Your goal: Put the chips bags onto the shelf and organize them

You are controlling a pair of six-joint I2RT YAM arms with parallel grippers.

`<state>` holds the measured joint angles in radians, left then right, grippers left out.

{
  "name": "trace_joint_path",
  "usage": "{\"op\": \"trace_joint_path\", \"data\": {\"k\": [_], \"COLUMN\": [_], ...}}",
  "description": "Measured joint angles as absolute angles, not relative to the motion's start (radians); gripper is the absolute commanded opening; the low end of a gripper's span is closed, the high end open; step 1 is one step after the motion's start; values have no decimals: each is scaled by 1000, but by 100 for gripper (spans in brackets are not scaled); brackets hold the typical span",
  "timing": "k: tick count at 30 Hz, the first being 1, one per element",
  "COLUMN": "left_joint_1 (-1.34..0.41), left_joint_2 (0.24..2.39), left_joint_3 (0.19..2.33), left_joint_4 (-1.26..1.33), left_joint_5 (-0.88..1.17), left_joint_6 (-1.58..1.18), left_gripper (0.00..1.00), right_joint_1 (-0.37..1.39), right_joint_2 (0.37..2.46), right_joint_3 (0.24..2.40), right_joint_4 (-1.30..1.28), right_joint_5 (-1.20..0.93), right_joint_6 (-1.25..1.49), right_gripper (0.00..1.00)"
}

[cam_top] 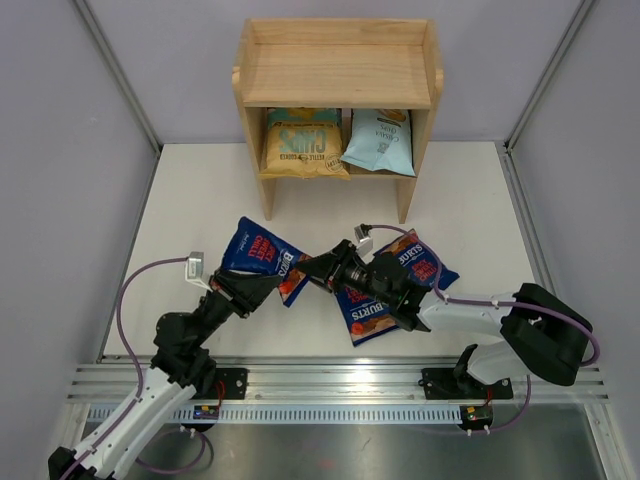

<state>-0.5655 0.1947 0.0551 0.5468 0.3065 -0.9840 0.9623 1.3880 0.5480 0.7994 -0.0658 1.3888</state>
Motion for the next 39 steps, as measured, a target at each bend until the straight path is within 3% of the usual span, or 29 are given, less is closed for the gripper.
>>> {"op": "trace_joint_path", "data": {"k": [4, 5, 7, 8, 10, 11, 14, 23, 37, 39], "left_joint_1": [-566, -566, -567, -568, -569, -569, -569, -569, -569, -569], "left_joint_2": [144, 133, 115, 110, 104, 104, 99, 24, 72, 89], "left_joint_3": [55, 55, 56, 56, 57, 57, 57, 55, 55, 55], "left_joint_4": [509, 499, 469, 454, 419, 400, 334, 370, 493, 521], "left_joint_5": [307, 307, 307, 307, 307, 306, 295, 269, 152, 131], "left_joint_6": [-970, -964, -945, -937, -913, -906, -893, -895, -902, -917], "left_gripper": [0, 1, 9, 24, 41, 63, 99, 99, 99, 84], "right_joint_1": [965, 965, 965, 965, 965, 965, 965, 965, 965, 965], "right_joint_2": [1363, 1352, 1330, 1317, 1291, 1277, 1231, 1147, 1142, 1139], "right_joint_3": [547, 545, 541, 540, 539, 538, 538, 538, 538, 538], "right_joint_4": [818, 818, 818, 816, 811, 807, 791, 760, 755, 755], "right_joint_5": [-43, -37, -25, -17, -3, 2, 7, 11, -73, -94], "right_joint_6": [1383, 1376, 1355, 1340, 1308, 1291, 1247, 1159, 995, 960], "right_gripper": [16, 5, 4, 4, 3, 2, 0, 0, 0, 0]}}
